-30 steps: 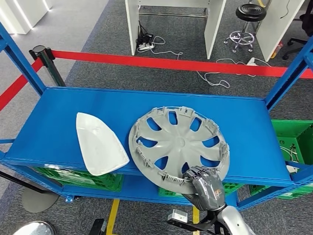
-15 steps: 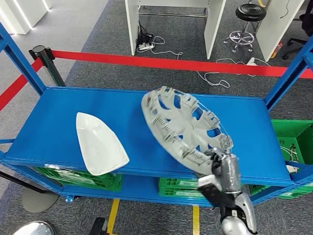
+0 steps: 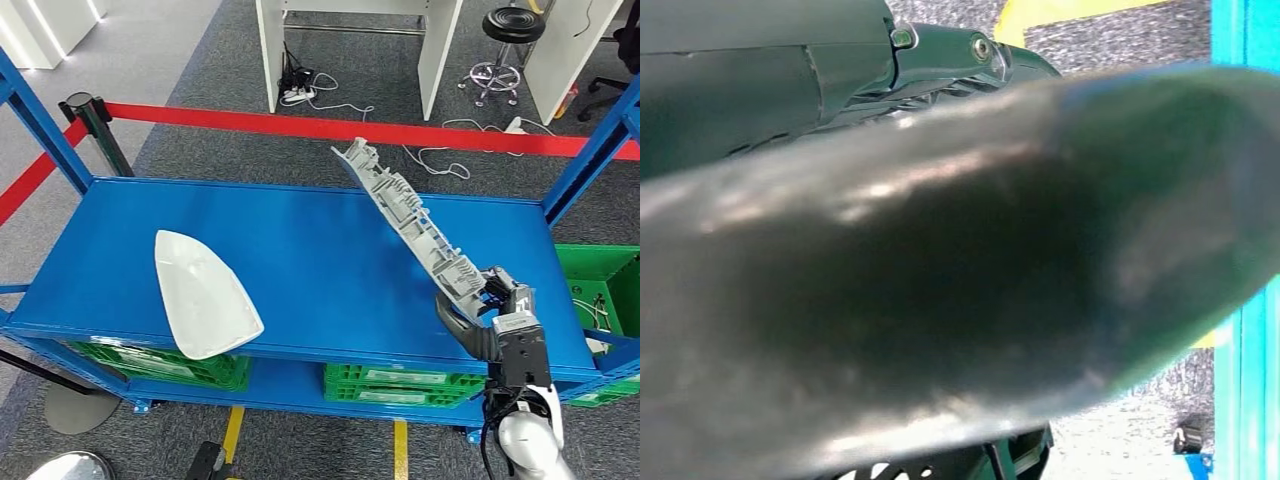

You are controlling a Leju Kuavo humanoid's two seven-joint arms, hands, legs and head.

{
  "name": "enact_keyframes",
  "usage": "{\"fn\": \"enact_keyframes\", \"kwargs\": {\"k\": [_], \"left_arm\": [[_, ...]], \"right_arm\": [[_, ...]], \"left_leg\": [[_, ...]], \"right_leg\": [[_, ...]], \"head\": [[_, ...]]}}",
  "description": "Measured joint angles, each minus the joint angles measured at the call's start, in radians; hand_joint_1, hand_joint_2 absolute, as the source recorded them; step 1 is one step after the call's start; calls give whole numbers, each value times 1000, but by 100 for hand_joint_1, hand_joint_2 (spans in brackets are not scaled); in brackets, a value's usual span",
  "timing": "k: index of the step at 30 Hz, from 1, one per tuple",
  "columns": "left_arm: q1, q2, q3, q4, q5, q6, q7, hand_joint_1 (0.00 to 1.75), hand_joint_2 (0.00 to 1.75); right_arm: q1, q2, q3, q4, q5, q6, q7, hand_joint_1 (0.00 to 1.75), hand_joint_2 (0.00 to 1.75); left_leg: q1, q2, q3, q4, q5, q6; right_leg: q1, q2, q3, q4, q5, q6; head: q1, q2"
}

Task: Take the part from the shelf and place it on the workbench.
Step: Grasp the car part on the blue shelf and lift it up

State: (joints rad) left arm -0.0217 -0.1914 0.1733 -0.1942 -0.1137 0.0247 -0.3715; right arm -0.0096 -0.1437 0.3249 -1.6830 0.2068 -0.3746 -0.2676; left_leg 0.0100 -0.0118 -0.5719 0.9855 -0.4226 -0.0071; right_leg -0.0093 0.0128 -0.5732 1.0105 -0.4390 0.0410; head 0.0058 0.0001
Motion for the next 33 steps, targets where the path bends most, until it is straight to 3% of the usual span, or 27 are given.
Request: {"fn": "enact_keyframes", "kwargs": {"k": [1, 5, 18, 28, 33], "left_arm": [[0, 1, -3, 0, -7, 2, -4, 0, 0], [-5, 8, -24, 0, -37, 9, -22, 0, 175], [-12, 30, -65, 0, -55, -11, -70, 0, 175], [-14, 30, -64, 0, -46, -8, -49, 0, 175], [-13, 31, -64, 0, -43, -3, -55, 0, 175]], "right_arm": [[0, 2, -5, -5, -24, 11, -7, 175, 175], [-3, 7, -24, -44, -99, 59, -35, 175, 175], [-49, 11, -50, -180, -204, 150, -82, 175, 175], [-65, 11, -54, -246, -294, 227, -102, 175, 175], [-62, 16, -72, -263, -414, 278, -93, 175, 175]], "left_leg": [[0, 0, 0, 0, 0, 0], [0, 0, -1, 0, 0, 0], [0, 0, -2, 0, 0, 0], [0, 0, -2, 0, 0, 0], [0, 0, -2, 0, 0, 0]], "right_leg": [[0, 0, 0, 0, 0, 0], [0, 0, -1, 0, 0, 0], [0, 0, -2, 0, 0, 0], [0, 0, -2, 0, 0, 0], [0, 0, -2, 0, 0, 0]], "head": [[0, 0], [0, 0], [0, 0], [0, 0], [0, 0]]}}
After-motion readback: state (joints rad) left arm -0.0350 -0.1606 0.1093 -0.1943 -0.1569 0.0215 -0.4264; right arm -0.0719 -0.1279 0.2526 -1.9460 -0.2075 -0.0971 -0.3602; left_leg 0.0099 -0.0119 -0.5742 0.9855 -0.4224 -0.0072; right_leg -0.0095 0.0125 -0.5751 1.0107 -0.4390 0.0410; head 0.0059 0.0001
